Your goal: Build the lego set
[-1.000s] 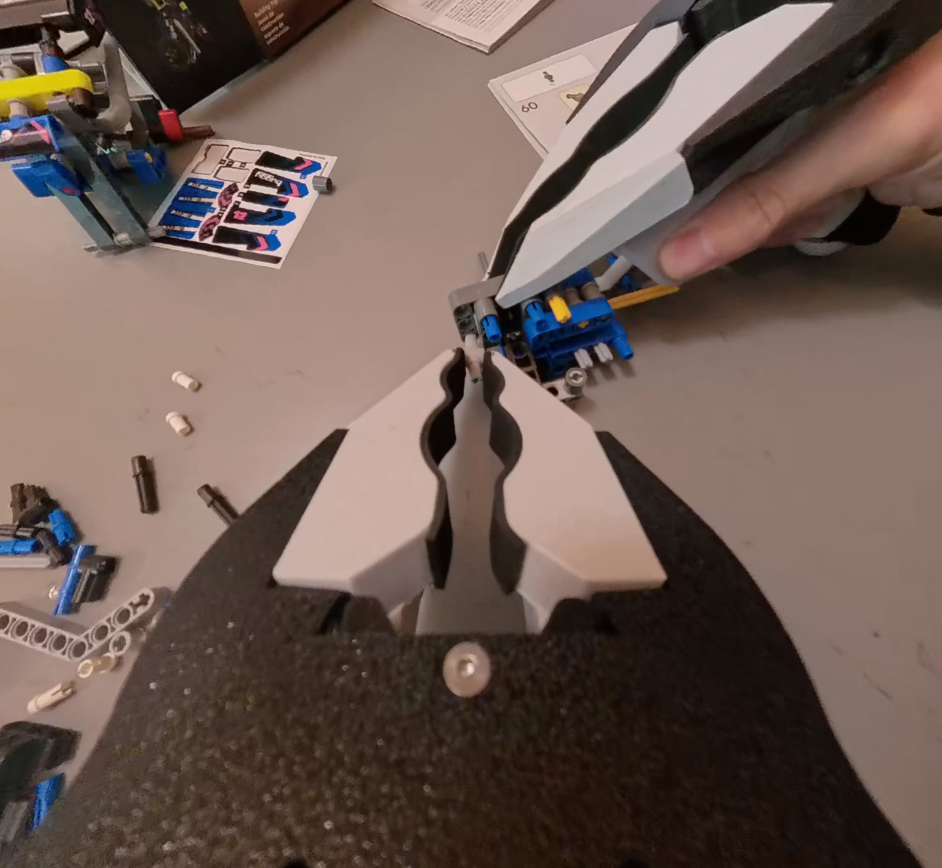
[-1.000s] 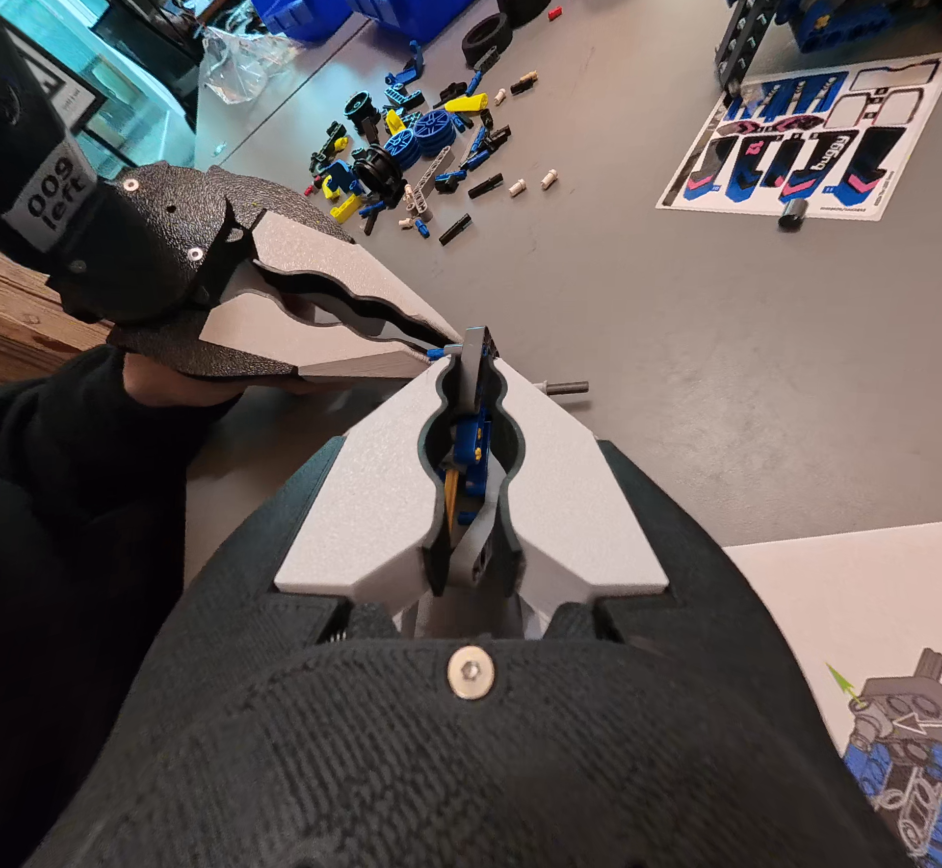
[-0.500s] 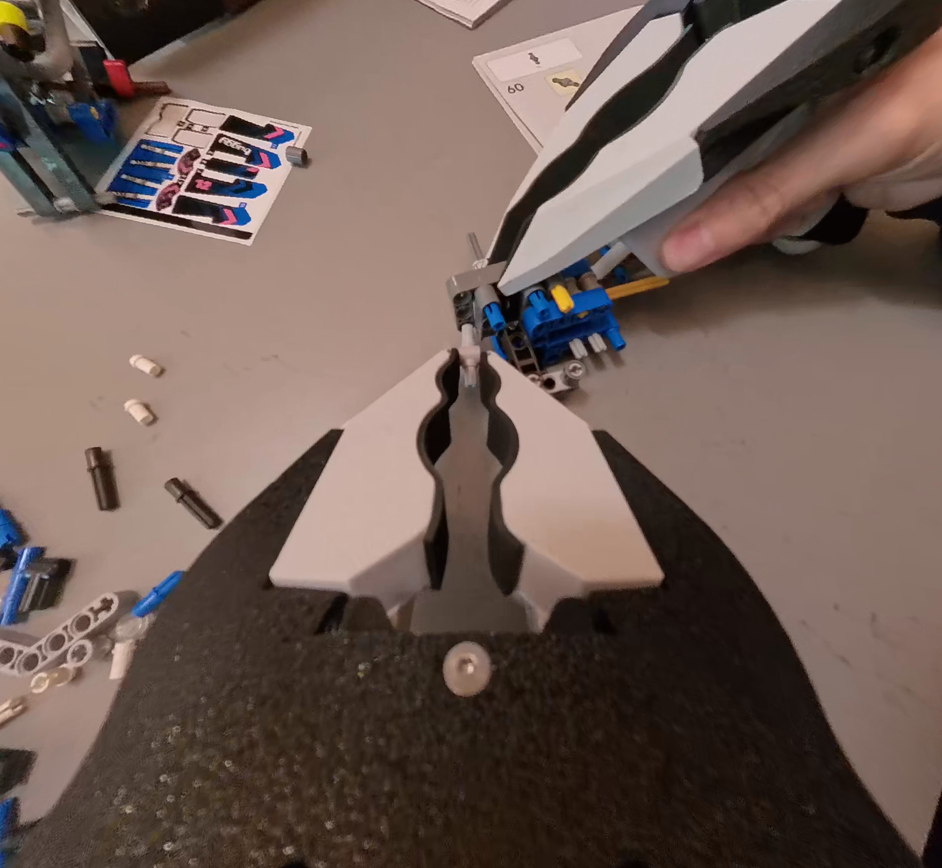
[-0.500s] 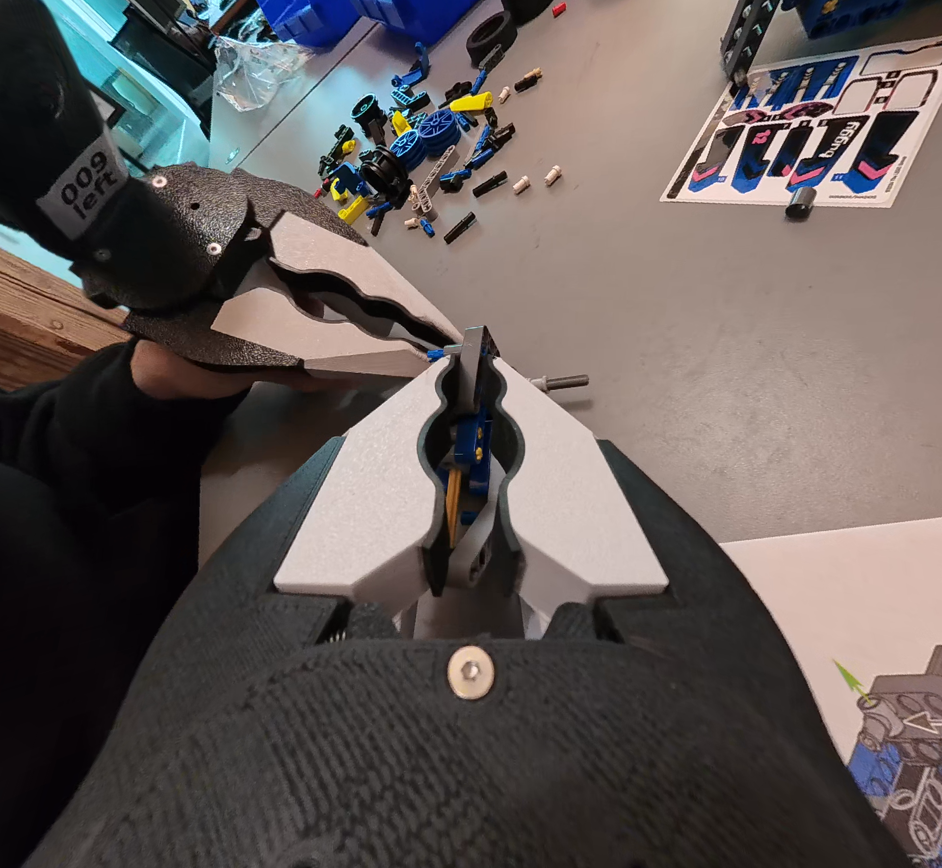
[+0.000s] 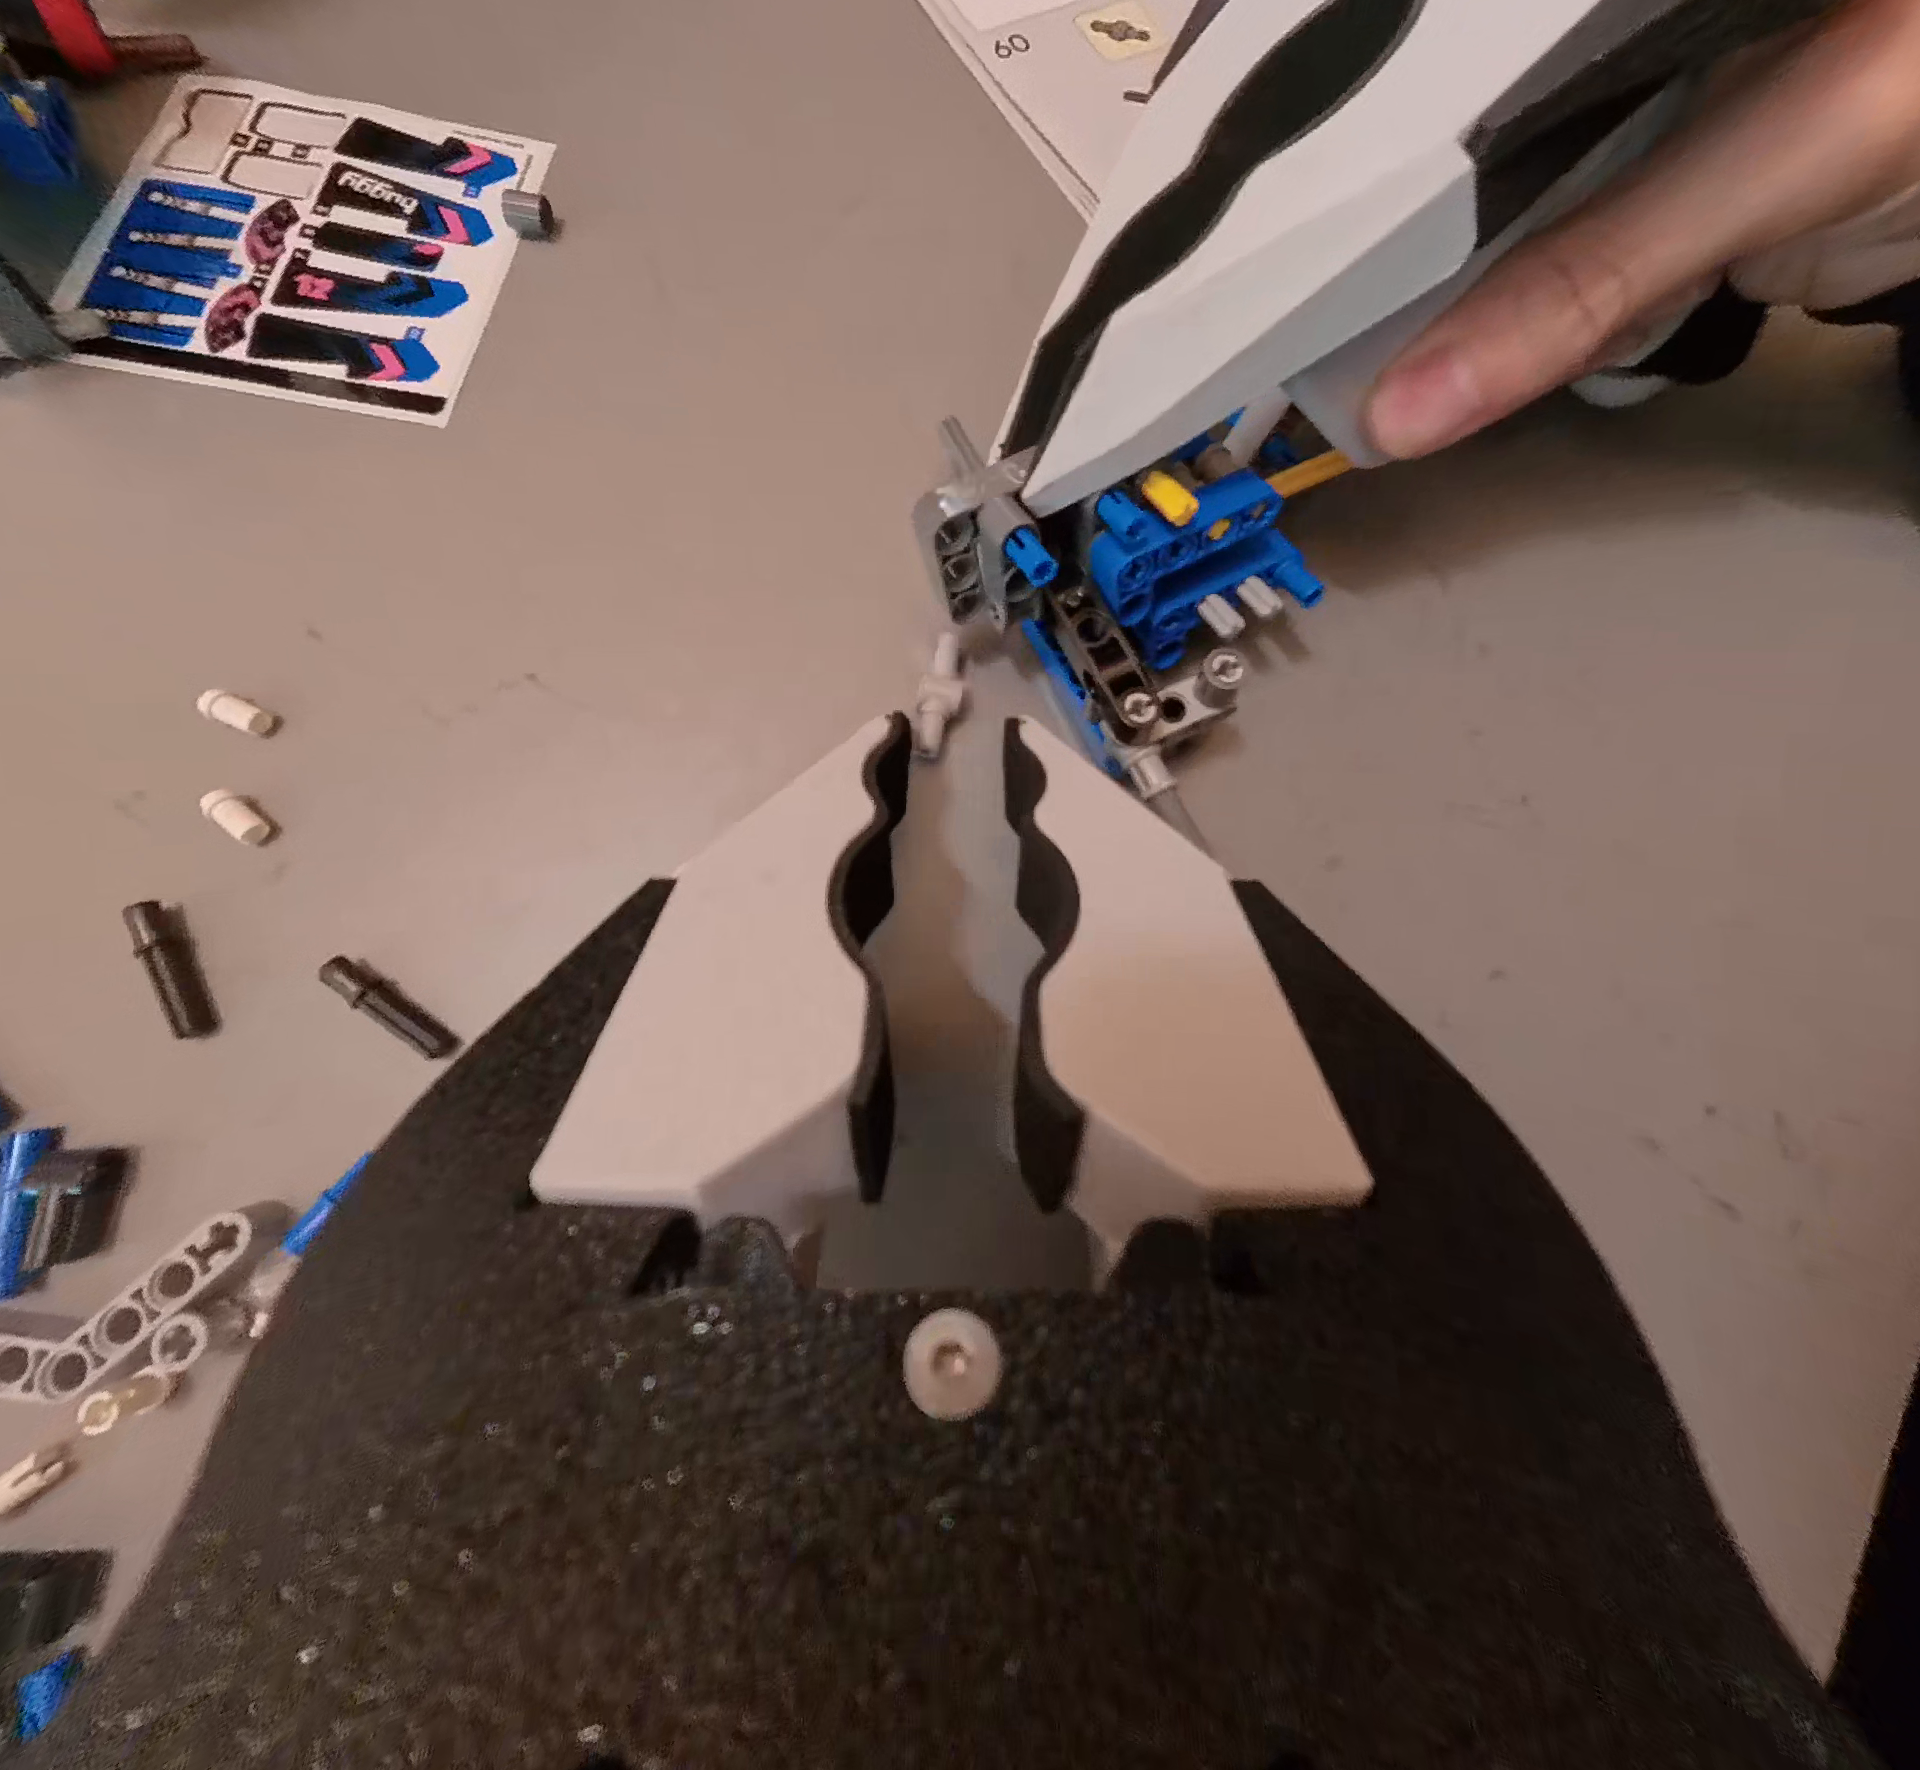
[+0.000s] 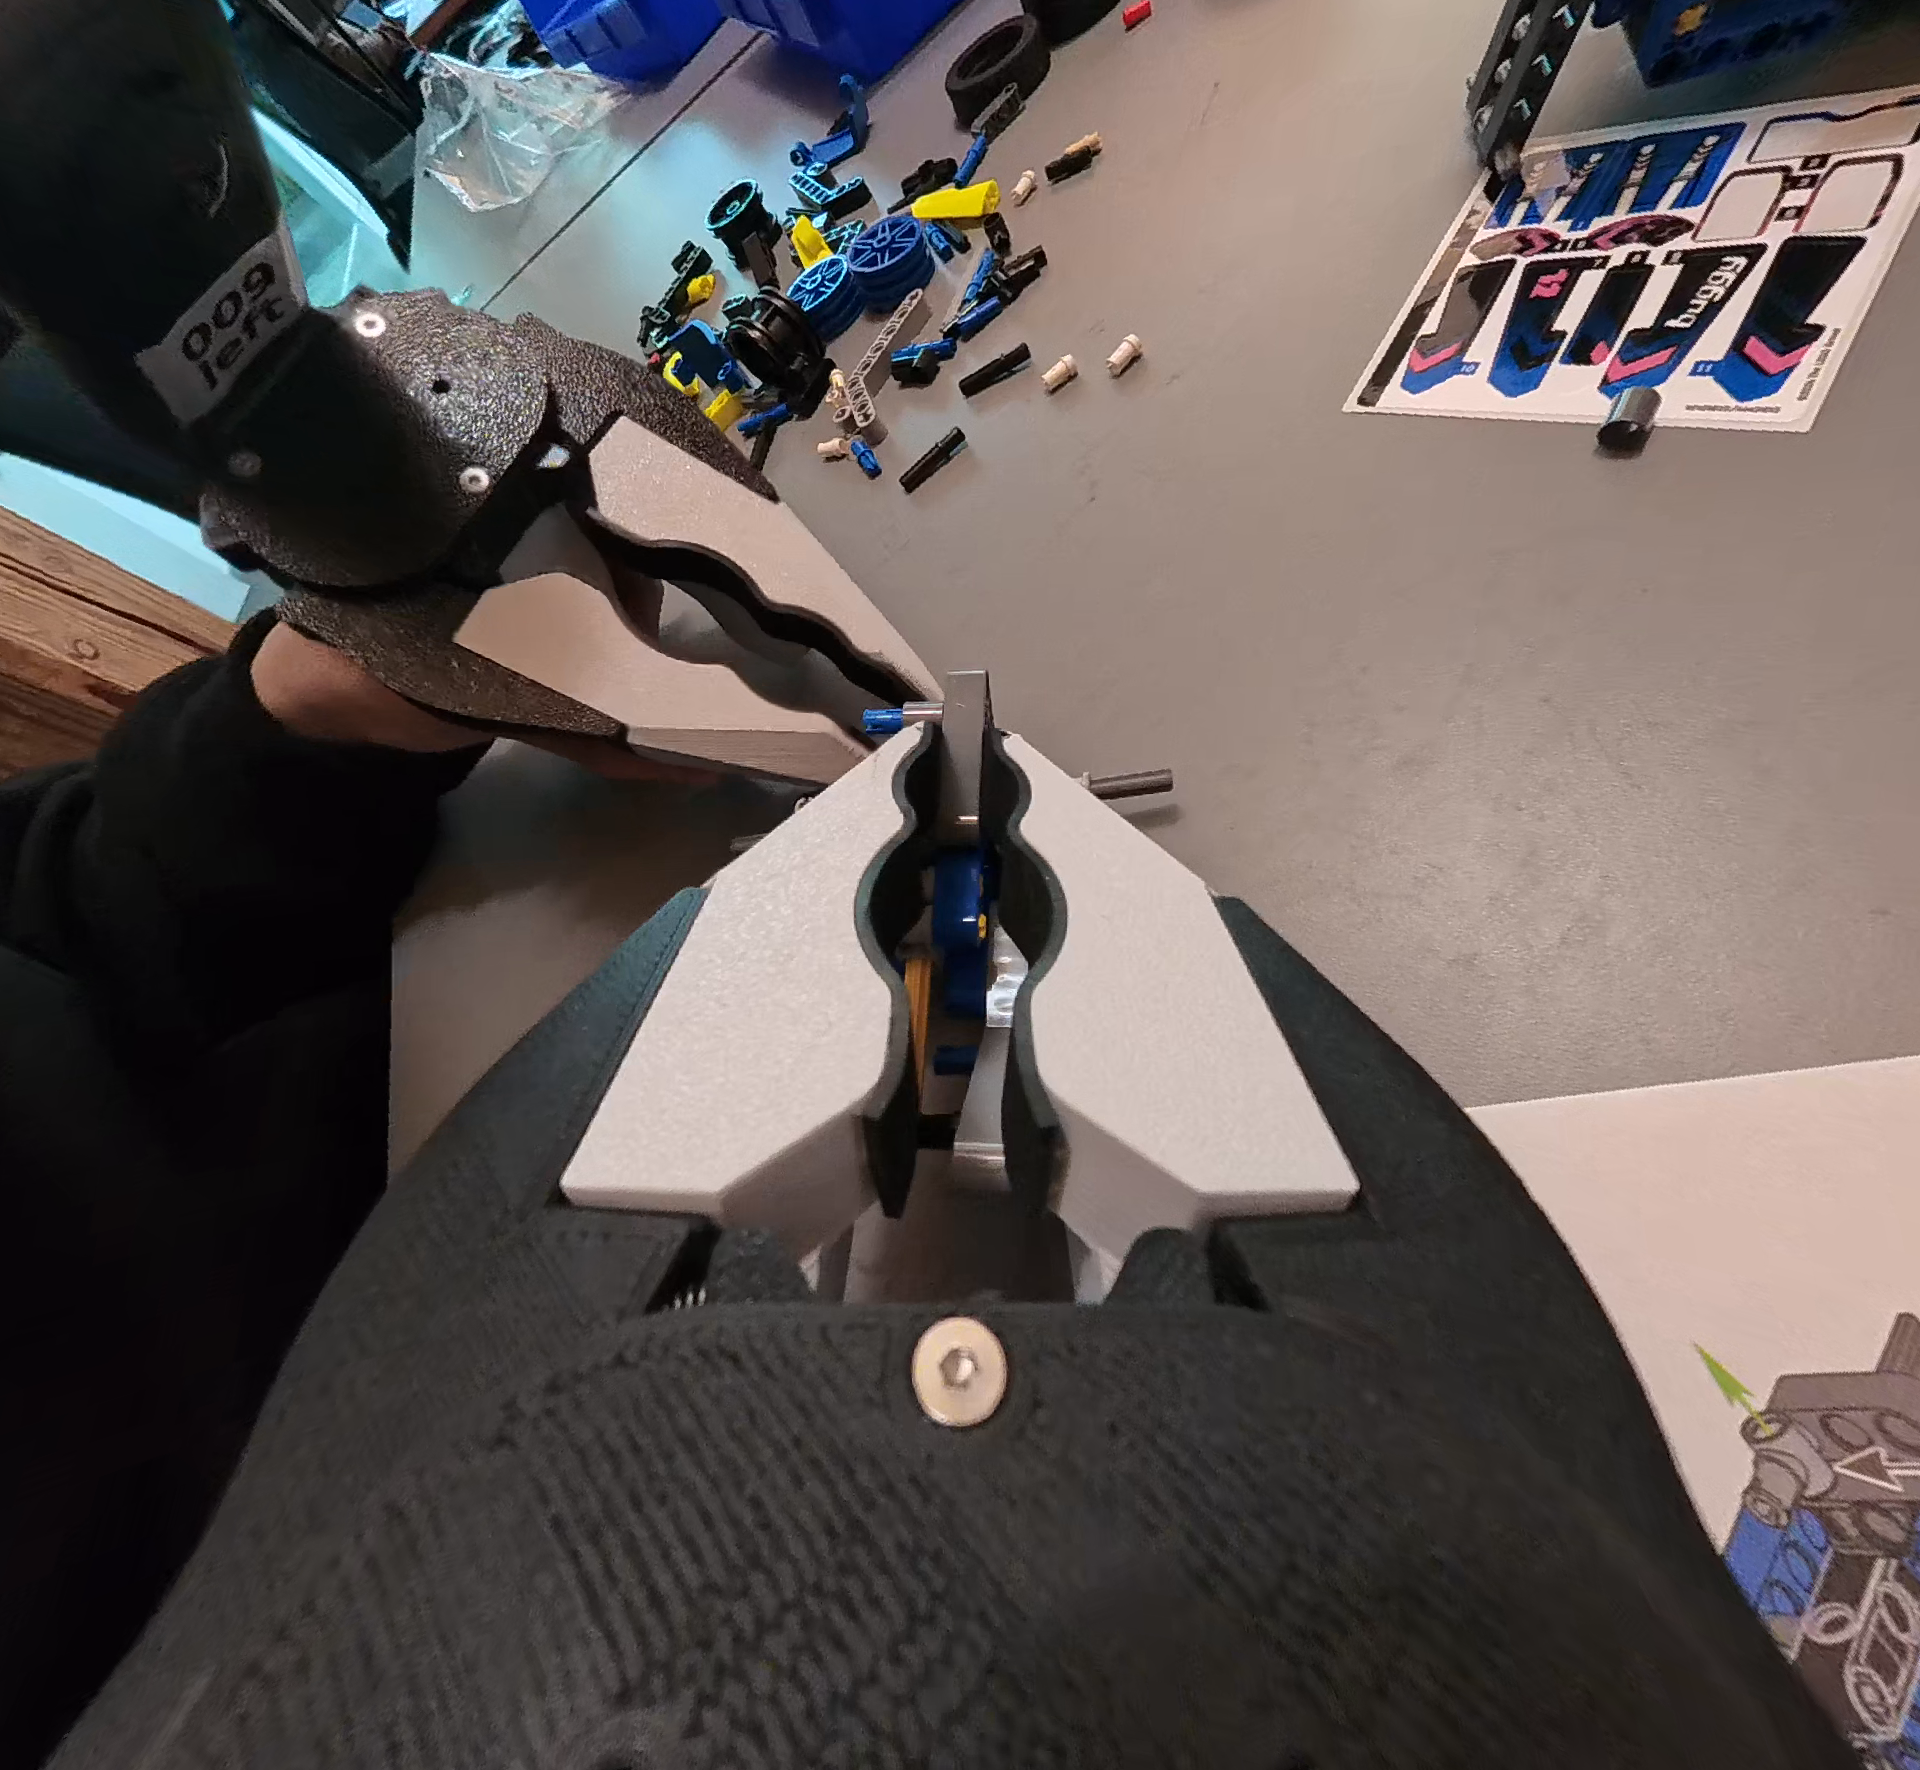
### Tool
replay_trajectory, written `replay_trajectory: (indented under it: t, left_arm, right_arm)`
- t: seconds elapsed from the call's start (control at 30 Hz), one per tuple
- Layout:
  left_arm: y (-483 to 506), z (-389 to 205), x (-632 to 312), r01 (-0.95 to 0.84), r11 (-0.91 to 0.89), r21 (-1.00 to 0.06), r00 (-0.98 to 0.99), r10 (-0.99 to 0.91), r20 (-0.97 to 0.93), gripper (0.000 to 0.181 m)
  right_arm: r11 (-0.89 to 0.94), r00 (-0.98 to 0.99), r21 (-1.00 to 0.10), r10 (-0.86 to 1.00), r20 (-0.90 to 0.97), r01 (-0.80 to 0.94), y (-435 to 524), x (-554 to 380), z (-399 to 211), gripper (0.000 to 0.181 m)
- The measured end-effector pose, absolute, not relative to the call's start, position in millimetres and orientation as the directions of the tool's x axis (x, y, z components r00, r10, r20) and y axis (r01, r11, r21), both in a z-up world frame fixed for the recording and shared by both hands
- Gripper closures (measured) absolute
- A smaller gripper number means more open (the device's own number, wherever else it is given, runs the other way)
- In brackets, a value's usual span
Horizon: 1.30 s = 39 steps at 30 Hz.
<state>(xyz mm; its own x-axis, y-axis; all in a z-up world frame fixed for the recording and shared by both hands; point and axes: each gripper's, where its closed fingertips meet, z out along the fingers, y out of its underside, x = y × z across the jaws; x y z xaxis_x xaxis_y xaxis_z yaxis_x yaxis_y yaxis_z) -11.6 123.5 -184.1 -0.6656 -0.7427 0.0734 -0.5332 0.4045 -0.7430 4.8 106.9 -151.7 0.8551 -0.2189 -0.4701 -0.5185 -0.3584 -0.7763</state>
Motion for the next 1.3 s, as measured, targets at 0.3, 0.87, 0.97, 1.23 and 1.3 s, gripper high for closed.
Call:
replay_trajectory:
  t: [0.3, 0.87, 0.97, 1.23, 1.3]
  left_arm:
    - [122.8, -186.0, -2.8, -0.509, 0.443, -0.738, -0.674, -0.738, 0.021, 0.172]
    - [116.4, -171.5, -8.3, -0.543, 0.291, -0.788, -0.63, -0.761, 0.153, 0.177]
    - [116.7, -174.3, -6.9, -0.557, 0.294, -0.777, -0.617, -0.772, 0.15, 0.177]
    - [116.0, -174.2, -6.8, -0.591, 0.249, -0.767, -0.585, -0.787, 0.195, 0.177]
    - [116.2, -173.4, -7.1, -0.59, 0.242, -0.77, -0.581, -0.789, 0.198, 0.177]
  right_arm:
    - [-0.364, 0.863, -0.782, -0.216, -0.457, -0.505, 107.2, 3.4, -151.6, 0.175]
    - [-0.367, 0.87, -0.789, -0.23, -0.437, -0.493, 107.3, 4.3, -152.2, 0.175]
    - [-0.368, 0.868, -0.786, -0.225, -0.443, -0.497, 107.8, 3.6, -152.4, 0.175]
    - [-0.374, 0.877, -0.793, -0.227, -0.424, -0.481, 107.9, 2.8, -152.2, 0.174]
    - [-0.376, 0.881, -0.797, -0.222, -0.417, -0.472, 108.3, 1.8, -151.8, 0.174]
